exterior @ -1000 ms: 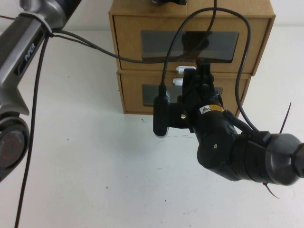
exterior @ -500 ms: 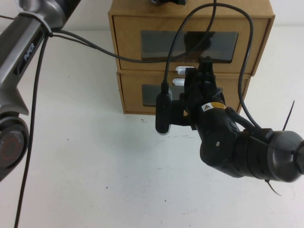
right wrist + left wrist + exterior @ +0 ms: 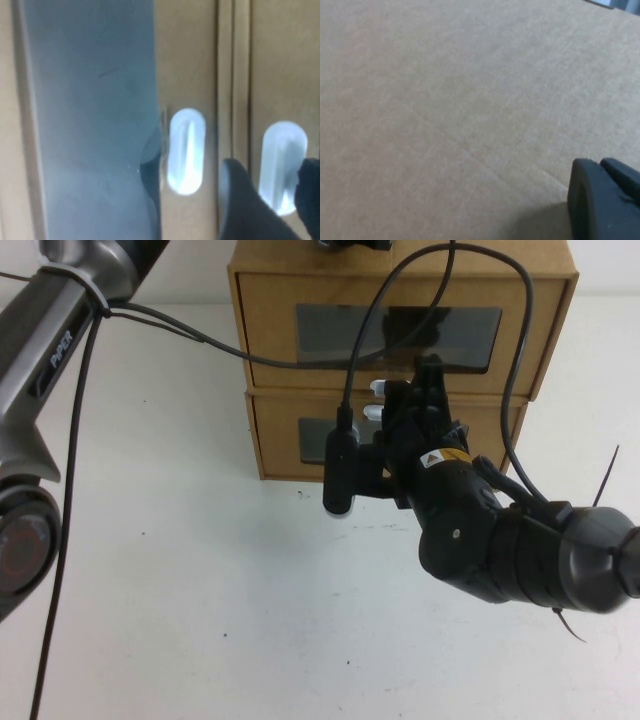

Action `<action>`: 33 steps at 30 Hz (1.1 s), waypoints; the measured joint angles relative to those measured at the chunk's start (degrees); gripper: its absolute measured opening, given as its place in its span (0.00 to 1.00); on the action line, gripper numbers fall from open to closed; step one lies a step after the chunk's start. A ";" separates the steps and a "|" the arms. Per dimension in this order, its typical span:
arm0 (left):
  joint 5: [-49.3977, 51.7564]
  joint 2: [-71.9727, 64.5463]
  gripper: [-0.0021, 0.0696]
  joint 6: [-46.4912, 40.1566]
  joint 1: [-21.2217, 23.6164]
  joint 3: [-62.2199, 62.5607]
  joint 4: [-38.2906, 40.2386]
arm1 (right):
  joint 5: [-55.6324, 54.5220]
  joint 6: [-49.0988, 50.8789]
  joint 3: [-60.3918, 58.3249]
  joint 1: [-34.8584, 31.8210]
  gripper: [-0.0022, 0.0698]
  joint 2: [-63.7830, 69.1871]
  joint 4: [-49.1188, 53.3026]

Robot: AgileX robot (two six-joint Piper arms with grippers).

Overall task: Open the shoe box
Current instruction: 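Pull the top drawer of the cardboard box fully open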

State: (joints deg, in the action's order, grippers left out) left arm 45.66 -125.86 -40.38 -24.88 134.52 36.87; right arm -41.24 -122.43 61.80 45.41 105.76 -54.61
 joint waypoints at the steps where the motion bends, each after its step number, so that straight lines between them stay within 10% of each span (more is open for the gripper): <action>1: 0.00 0.00 0.02 0.00 0.00 0.00 0.00 | 0.00 0.00 0.34 0.00 0.35 0.27 -0.10; 14: 0.00 0.00 0.02 0.00 0.03 0.00 0.00 | -0.25 -0.13 1.78 0.00 0.34 1.02 -1.03; 24: 0.00 0.00 0.02 0.00 0.03 0.00 0.00 | -0.94 -0.36 2.01 0.00 0.08 1.06 -1.68; 33: 0.00 0.00 0.02 0.00 0.03 0.00 0.00 | -1.05 -0.36 2.01 0.00 0.05 1.06 -1.68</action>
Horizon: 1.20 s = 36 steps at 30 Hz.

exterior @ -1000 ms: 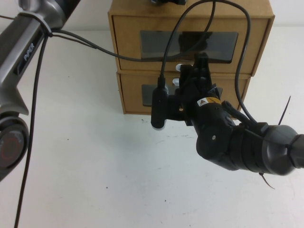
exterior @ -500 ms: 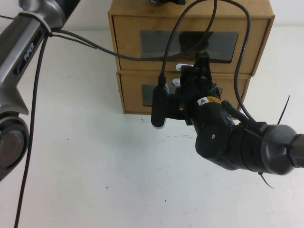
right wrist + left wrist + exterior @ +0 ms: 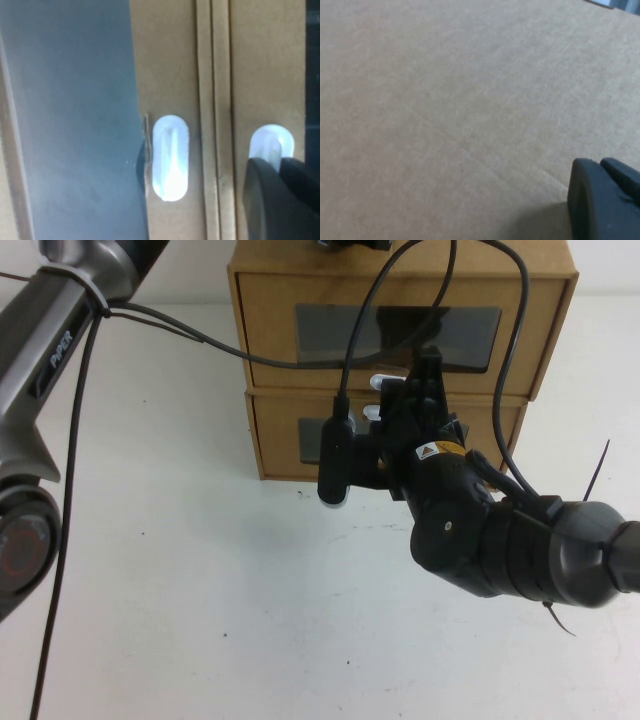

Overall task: Open the shoe box
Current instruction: 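Pull the top drawer of the cardboard box fully open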

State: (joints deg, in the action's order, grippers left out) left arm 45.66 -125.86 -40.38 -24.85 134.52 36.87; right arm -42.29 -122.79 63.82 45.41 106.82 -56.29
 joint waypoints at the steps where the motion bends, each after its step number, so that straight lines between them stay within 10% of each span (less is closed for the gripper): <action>1: 0.00 0.00 0.02 0.00 0.00 0.00 0.00 | -0.02 0.00 0.00 0.00 0.04 0.00 0.00; 36: 2.56 0.45 0.02 0.58 0.10 0.00 0.00 | -2.49 -8.23 -1.62 5.90 0.03 -3.73 -12.93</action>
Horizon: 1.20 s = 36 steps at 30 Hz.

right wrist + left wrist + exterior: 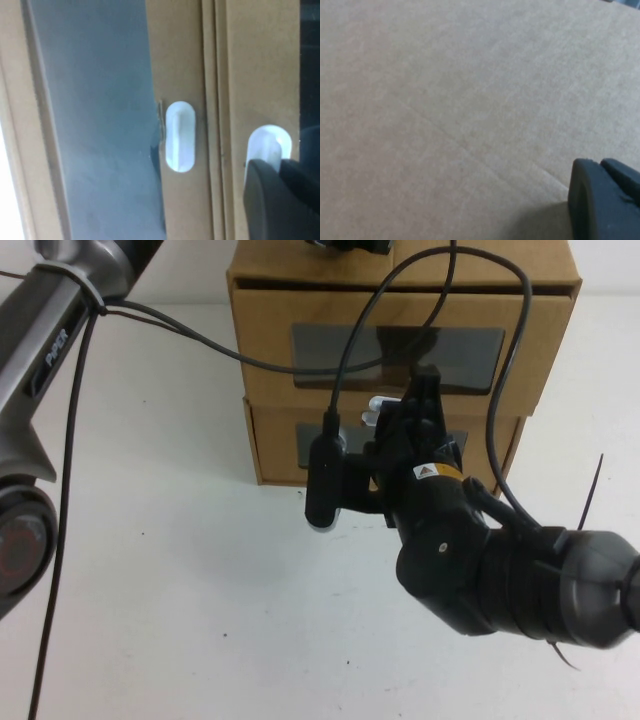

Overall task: Open the shoe box
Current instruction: 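Pull the top drawer of the cardboard box fully open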

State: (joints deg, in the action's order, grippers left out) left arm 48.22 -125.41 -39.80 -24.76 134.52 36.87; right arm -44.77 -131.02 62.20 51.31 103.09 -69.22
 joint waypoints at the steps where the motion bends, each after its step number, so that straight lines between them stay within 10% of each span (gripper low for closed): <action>1: 0.10 0.00 0.02 0.00 0.00 0.00 0.00 | -0.59 -0.49 0.00 0.42 0.03 -0.11 -0.85; 36: 1.37 0.08 0.02 0.40 0.25 0.09 0.46 | -8.74 -3.33 -15.38 19.72 0.03 -15.95 -13.73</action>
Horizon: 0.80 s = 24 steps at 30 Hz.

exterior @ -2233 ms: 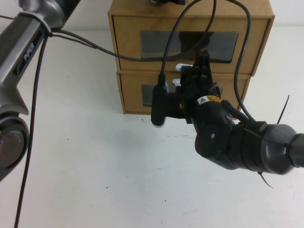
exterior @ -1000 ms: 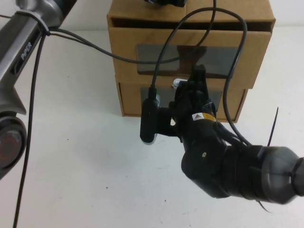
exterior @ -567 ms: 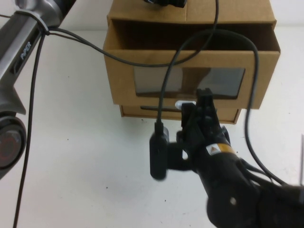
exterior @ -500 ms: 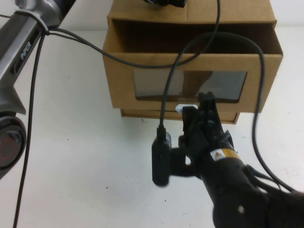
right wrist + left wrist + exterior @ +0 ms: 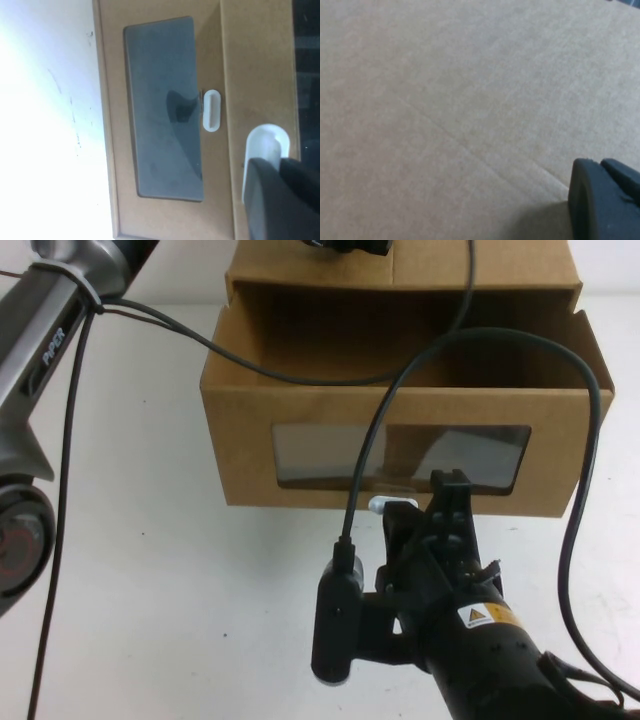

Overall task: Open the shoe box
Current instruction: 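Pull the top drawer of the cardboard box fully open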

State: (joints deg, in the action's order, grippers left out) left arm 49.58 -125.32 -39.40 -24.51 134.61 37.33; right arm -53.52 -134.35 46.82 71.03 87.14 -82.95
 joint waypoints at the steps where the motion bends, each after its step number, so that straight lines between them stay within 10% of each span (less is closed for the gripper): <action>1: 0.00 0.00 0.02 0.00 0.00 0.00 0.00 | -0.11 -0.15 0.00 0.10 0.03 0.00 -0.19; 6: 0.00 0.00 0.02 0.00 0.00 0.00 0.00 | 0.39 -0.19 0.00 0.10 0.11 0.00 -0.96; 15: 0.00 0.00 0.02 0.04 0.00 0.00 0.00 | 5.25 -3.02 0.00 0.10 0.89 -0.25 -6.55; 24: 0.00 0.00 0.02 0.13 0.00 0.00 0.00 | 19.94 -4.68 2.01 0.26 0.98 -10.13 -16.88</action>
State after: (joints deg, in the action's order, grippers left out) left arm 49.58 -125.32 -39.27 -24.51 134.61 37.33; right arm -33.58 -139.03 48.83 71.29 77.01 -99.82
